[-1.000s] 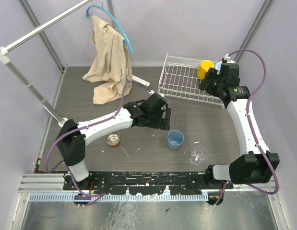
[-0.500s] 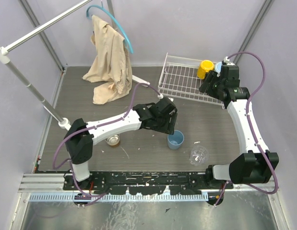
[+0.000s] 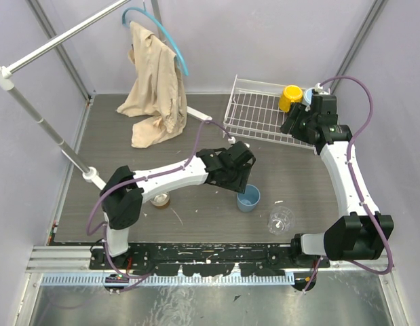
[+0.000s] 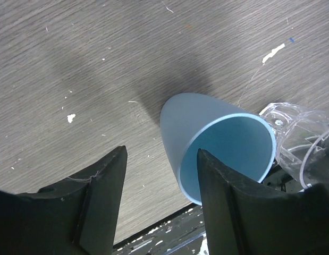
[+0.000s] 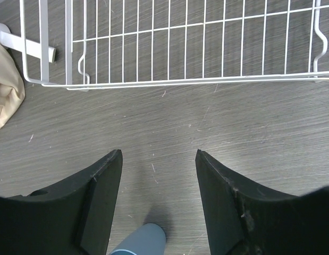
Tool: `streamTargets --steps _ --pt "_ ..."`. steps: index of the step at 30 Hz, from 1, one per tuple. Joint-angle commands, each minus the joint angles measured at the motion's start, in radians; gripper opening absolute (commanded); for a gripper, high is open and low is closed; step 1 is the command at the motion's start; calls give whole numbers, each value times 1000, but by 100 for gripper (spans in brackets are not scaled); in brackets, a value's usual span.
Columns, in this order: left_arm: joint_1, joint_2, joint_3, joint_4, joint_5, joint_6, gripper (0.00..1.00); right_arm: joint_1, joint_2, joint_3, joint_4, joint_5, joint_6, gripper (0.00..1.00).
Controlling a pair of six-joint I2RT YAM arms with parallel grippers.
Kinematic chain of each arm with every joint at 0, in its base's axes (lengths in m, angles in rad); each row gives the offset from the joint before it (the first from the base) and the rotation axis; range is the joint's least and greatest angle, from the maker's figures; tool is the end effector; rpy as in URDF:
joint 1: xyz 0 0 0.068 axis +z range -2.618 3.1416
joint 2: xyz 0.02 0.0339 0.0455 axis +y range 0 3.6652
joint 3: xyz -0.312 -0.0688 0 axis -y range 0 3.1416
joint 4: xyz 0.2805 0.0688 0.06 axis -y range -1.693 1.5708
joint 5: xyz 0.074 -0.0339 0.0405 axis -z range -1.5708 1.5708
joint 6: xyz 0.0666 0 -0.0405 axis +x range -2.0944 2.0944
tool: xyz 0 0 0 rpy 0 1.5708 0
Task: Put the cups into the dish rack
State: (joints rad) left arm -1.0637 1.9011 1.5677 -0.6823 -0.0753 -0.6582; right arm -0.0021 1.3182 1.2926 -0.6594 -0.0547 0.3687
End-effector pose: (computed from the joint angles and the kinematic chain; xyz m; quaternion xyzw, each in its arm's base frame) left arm 0.2374 -0.4171 0.2542 0.1834 0.9434 -0.1841 0.2059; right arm 0.3328 0.0029 0.3795 0.1550 0.8899 0.1024 0.4167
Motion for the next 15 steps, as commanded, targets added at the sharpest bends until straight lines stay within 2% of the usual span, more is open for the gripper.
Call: streamTargets --steps 1,11,13,15 --pt "-2 39 50 -20 -17 21 61 -5 -5 26 49 -10 -7 63" --pt "-4 85 67 -30 -2 28 42 -7 -1 24 53 -8 -10 63" --pt "-6 91 64 -30 5 28 36 -7 2 29 53 -8 -10 63" --pt "-7 93 63 -30 10 29 25 -7 6 31 53 -9 -10 63"
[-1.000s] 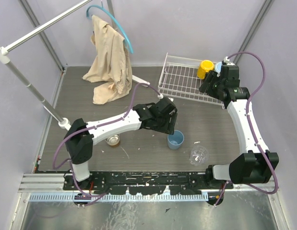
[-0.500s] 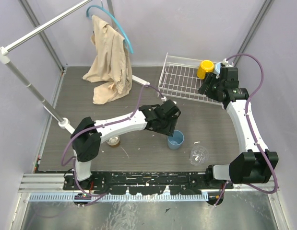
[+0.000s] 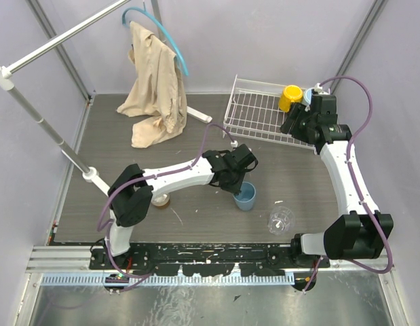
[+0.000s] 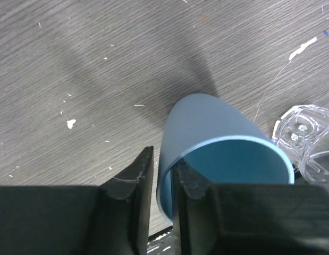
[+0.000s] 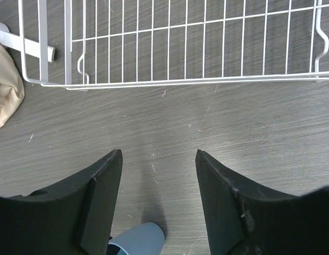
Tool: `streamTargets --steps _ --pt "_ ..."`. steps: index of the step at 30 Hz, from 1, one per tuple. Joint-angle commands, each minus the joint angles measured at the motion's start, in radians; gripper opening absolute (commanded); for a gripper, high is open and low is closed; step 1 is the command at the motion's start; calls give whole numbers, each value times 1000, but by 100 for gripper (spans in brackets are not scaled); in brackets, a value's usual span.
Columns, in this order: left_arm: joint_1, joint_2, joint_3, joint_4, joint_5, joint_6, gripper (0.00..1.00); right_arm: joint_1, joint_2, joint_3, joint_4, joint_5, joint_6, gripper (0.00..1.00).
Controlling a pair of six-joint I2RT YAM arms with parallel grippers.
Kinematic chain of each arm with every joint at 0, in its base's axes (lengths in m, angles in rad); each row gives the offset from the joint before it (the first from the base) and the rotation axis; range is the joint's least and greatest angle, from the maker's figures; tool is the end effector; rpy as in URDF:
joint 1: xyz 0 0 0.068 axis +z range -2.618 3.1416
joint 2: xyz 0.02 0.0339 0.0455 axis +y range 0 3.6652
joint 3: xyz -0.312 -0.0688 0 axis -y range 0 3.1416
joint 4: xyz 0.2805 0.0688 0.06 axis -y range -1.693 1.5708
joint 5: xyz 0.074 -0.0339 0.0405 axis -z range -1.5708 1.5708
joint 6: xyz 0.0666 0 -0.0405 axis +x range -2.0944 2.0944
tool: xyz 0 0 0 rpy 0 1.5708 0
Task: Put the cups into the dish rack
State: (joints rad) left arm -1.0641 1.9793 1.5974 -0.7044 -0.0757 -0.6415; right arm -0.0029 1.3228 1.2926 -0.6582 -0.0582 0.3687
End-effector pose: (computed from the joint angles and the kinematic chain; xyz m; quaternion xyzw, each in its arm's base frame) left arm 0.2432 -0.4277 0.2267 0.1946 0.9504 -0.1564 0.1854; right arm 0.3341 0.0029 0.3782 0.1548 0.8906 0.1035 0.4149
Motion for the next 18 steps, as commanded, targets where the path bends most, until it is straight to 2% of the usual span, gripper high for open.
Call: streamTargets --steps 1,5,9,13,18 --pt "-7 15 32 -7 12 13 19 -6 5 34 52 -8 -10 63" --pt "-2 -13 30 -24 10 33 0 -6 21 49 53 -29 -10 63" --pt "51 -102 -12 -36 30 50 0 -6 40 68 81 -121 -13 63" --pt "155 -243 -102 6 100 43 0 -5 60 87 114 -236 -6 63" --pt "334 -438 -275 257 375 -26 0 -5 83 88 172 -406 46 63"
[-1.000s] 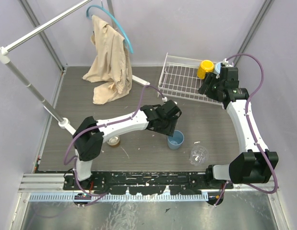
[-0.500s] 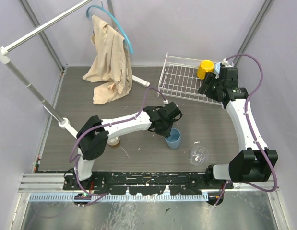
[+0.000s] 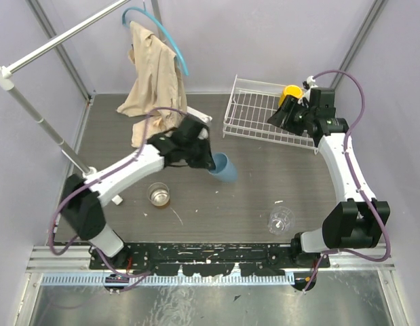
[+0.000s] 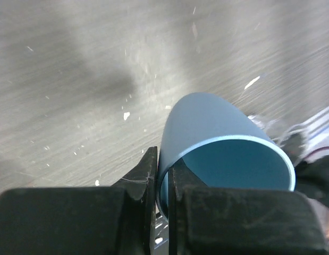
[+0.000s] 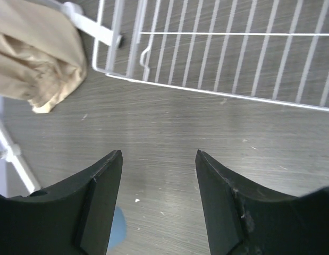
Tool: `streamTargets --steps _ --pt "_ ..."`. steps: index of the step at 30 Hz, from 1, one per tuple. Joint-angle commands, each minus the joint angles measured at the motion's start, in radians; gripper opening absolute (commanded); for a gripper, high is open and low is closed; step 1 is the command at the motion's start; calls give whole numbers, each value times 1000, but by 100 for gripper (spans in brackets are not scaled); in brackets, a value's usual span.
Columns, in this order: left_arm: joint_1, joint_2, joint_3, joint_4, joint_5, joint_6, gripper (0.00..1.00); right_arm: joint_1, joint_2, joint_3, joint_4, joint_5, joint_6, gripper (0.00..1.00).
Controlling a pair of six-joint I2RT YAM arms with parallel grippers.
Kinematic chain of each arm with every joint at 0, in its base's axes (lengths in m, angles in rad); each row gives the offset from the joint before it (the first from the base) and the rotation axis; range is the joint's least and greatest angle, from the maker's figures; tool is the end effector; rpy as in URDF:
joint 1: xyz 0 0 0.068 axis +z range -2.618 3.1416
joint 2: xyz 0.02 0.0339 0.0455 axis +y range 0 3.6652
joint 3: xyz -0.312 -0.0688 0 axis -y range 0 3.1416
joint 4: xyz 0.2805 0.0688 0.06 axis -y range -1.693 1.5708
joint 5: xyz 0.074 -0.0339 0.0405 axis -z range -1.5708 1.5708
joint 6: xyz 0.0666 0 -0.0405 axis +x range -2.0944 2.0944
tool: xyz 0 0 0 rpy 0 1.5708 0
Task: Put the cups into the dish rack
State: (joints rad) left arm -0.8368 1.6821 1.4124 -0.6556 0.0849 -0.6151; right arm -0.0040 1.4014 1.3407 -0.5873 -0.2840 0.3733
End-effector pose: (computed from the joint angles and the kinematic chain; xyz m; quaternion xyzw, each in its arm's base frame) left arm 0.2808 -0.3197 0.2945 0.1182 0.9402 -0.2405 0.2103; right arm 0.3611 0.0172 0.3807 0.1043 0.8825 0.2055 0.4100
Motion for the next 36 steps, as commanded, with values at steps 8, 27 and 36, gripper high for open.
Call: streamTargets --steps 8,27,36 --pt "309 -220 -161 544 562 -236 0 59 11 -23 318 -508 217 67" --pt "487 -149 -392 1329 694 -799 0 168 28 -381 1332 -721 1087 93" --pt "486 -145 -395 1322 693 -793 0 226 90 -384 1589 -644 1279 94"
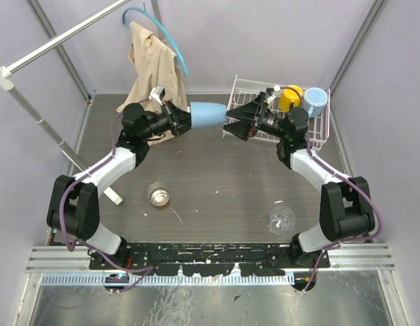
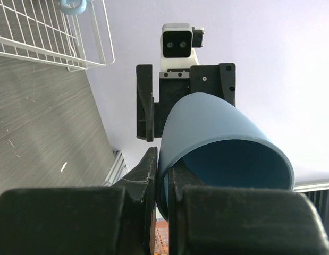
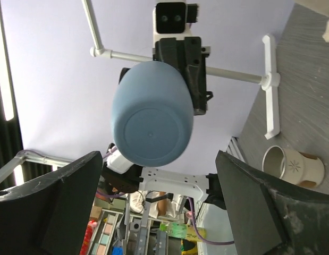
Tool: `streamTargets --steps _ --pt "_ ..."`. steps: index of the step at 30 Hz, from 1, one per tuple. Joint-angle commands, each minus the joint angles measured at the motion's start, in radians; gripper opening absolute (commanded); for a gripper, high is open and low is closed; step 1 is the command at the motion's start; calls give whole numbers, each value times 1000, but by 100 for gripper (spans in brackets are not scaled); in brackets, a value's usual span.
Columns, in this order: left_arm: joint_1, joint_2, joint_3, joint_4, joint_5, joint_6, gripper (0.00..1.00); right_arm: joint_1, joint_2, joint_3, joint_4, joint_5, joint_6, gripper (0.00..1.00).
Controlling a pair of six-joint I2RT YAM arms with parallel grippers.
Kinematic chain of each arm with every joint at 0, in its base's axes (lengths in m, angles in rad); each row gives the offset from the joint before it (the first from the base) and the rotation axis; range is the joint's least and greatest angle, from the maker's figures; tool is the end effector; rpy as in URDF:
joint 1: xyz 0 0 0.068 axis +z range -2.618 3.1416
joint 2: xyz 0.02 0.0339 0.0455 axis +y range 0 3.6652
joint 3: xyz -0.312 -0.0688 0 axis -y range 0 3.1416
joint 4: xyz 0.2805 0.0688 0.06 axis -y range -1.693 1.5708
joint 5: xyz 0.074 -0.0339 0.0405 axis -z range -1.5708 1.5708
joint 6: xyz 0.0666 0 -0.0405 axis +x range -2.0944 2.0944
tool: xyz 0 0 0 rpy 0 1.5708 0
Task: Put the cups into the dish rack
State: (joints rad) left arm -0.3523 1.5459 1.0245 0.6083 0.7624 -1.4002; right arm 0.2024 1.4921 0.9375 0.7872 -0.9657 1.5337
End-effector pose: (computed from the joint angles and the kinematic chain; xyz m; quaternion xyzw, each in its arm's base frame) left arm 0.3662 -0.1836 0.3483 -0.0763 0.6803 -0.6866 0.2448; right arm 0.3557 0.1289 0.3536 0.0528 0.6570 0.7162 0.2292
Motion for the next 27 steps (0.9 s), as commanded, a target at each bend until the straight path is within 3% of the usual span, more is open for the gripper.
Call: streamTargets --steps 1,27 --pt "2 -6 -9 61 17 -9 0 27 2 24 212 39 118 94" --pt "1 -5 -32 64 44 -20 0 78 70 92 206 96 126 87"
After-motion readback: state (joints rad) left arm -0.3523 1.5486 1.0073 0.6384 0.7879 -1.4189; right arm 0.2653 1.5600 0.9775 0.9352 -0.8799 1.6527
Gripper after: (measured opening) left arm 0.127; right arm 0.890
